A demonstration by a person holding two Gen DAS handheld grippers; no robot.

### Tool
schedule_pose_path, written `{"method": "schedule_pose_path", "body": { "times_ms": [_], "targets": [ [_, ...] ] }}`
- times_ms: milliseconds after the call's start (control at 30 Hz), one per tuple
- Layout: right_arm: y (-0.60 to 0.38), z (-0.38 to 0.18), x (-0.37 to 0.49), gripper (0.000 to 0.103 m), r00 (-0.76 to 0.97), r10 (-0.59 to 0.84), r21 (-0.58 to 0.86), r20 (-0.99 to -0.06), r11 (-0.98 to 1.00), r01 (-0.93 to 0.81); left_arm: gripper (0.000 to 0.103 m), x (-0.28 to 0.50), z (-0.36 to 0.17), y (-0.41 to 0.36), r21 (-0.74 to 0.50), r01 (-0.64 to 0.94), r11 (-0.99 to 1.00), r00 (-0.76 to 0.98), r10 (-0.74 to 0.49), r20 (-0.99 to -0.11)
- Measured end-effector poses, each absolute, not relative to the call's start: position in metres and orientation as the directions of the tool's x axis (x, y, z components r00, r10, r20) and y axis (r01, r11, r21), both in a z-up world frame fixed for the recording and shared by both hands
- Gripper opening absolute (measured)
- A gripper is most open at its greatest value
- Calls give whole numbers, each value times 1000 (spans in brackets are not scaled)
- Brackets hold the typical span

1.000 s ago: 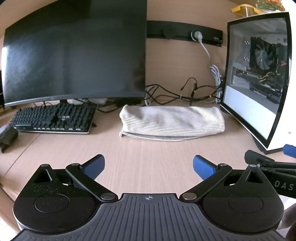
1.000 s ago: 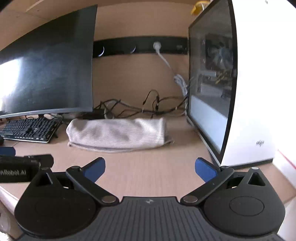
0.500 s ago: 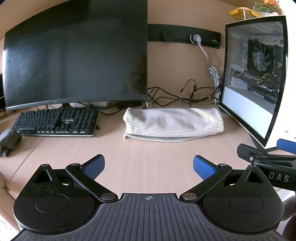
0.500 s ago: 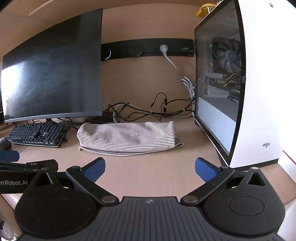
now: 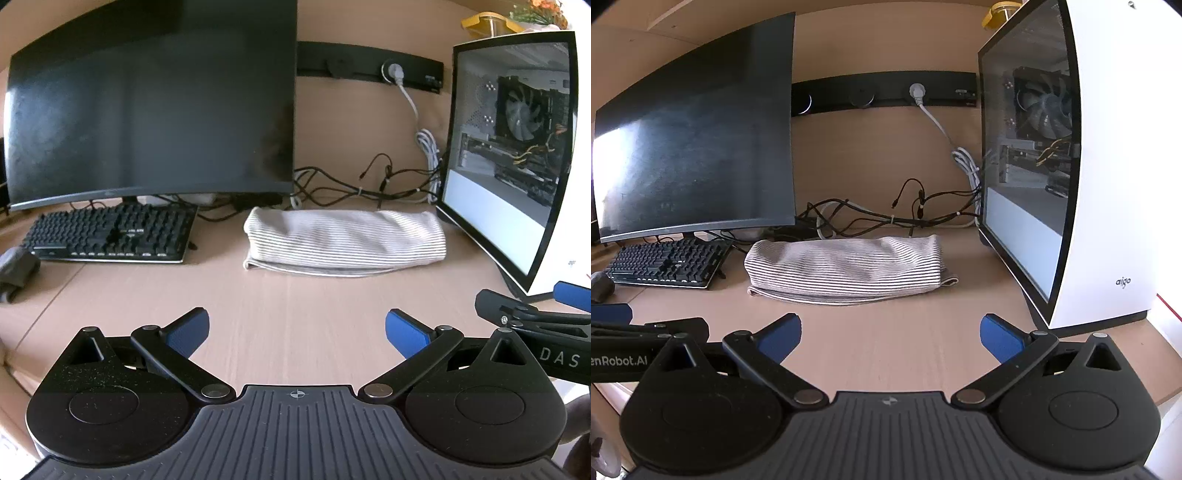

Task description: Fold clothes

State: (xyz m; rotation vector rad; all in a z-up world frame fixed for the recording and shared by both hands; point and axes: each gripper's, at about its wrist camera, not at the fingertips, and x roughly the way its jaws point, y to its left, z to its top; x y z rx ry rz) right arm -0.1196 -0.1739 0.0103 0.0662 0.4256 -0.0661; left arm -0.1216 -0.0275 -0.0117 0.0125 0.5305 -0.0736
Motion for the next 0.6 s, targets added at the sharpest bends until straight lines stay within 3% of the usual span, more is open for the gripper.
{"method": "schedule_pose_path", "body": {
  "times_ms": [600],
  "targets": [
    [-182, 5, -112, 103, 895, -37, 71, -444, 995, 76, 103, -117, -15, -35, 5, 76, 997, 857, -62, -512]
  ]
}}
